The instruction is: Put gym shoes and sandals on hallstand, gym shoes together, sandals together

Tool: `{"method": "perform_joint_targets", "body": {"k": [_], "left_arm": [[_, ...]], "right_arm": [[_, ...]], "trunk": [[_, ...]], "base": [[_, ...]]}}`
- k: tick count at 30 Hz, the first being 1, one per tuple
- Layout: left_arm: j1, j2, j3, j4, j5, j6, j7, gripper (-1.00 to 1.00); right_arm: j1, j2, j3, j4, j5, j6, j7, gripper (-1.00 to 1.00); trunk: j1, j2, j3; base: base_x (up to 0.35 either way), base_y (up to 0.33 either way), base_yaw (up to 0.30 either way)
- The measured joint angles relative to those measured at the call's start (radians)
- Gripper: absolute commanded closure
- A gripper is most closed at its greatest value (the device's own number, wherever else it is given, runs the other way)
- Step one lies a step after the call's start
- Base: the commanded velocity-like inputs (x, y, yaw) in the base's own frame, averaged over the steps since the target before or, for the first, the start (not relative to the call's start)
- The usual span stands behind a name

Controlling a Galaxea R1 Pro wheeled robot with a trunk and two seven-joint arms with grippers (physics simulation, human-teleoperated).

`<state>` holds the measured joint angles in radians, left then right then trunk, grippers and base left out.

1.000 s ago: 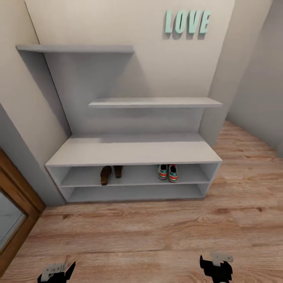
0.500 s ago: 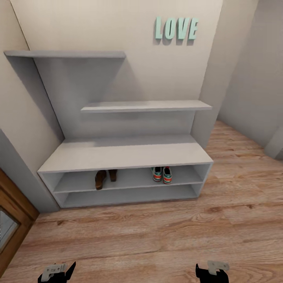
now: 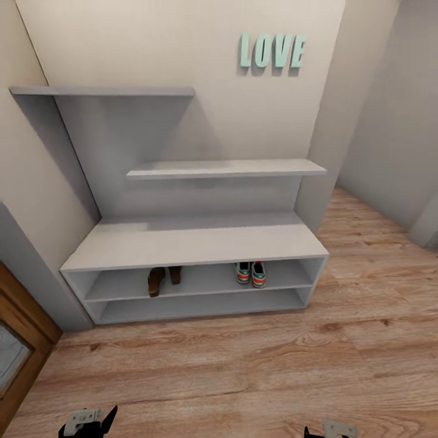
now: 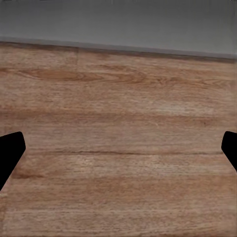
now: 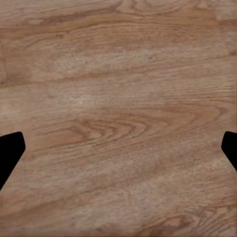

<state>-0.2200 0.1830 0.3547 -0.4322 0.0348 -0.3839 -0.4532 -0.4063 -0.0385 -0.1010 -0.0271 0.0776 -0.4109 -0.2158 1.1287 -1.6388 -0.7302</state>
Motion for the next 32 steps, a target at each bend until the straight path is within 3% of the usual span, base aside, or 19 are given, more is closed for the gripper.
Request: {"method": "perform_joint_targets", "body": {"k": [14, 32], "left_arm": [[0.000, 0.004, 0.001, -0.001, 0.002, 0.000, 0.000, -1.00], [0.000, -0.007, 0.000, -0.001, -0.002, 0.000, 0.000, -1.00]], "right_arm": [[0.002, 0.000, 0.000, 0.000, 0.000, 0.000, 0.000, -1.00], [0.002, 0.000, 0.000, 0.000, 0.000, 0.000, 0.000, -1.00]], "trunk": [[-0.054, 0.098, 0.044], [-0.054, 0.098, 0.044]], "base": [[0.000, 0.000, 0.000], [0.000, 0.000, 0.000]]}}
